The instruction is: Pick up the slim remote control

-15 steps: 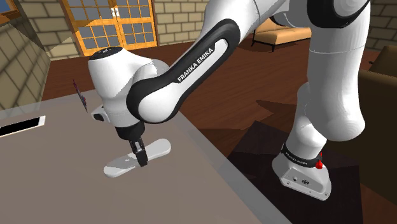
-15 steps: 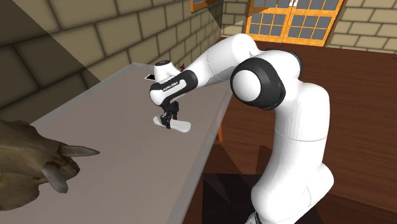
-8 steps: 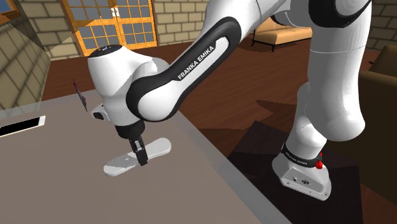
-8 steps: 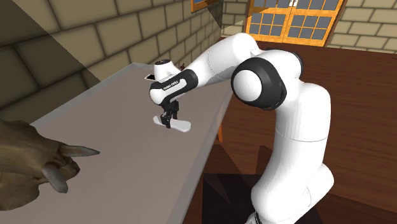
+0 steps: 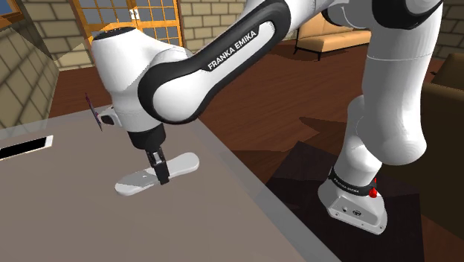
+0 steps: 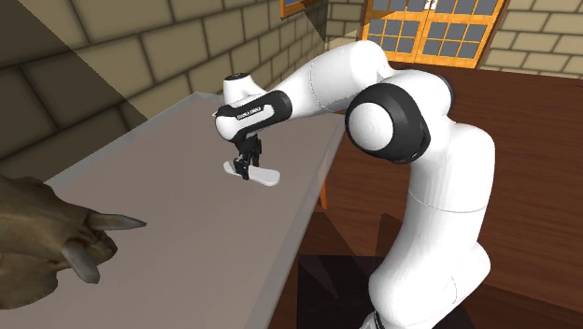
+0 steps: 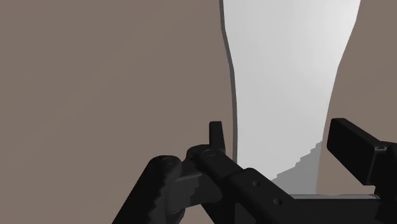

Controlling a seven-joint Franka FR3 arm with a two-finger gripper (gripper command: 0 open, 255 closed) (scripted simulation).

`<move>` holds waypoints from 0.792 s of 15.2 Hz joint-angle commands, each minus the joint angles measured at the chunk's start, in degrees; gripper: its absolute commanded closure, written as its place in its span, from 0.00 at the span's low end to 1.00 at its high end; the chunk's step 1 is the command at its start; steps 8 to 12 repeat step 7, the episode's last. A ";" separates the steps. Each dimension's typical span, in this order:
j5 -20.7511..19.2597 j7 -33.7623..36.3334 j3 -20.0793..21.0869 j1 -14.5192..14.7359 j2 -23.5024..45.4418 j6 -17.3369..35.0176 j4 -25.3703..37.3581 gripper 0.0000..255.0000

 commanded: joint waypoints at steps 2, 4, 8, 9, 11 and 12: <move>0.48 -0.39 0.11 -0.13 -1.01 -2.01 1.06 1.00; 0.75 -0.59 0.17 -0.18 -1.57 -3.39 1.92 1.00; 0.90 -0.70 0.21 -0.20 -1.88 -4.20 2.44 1.00; 0.90 -0.70 0.21 -0.20 -1.88 -4.20 2.44 1.00; 0.90 -0.70 0.21 -0.20 -1.88 -4.20 2.44 1.00; 0.90 -0.70 0.21 -0.20 -1.88 -4.20 2.44 1.00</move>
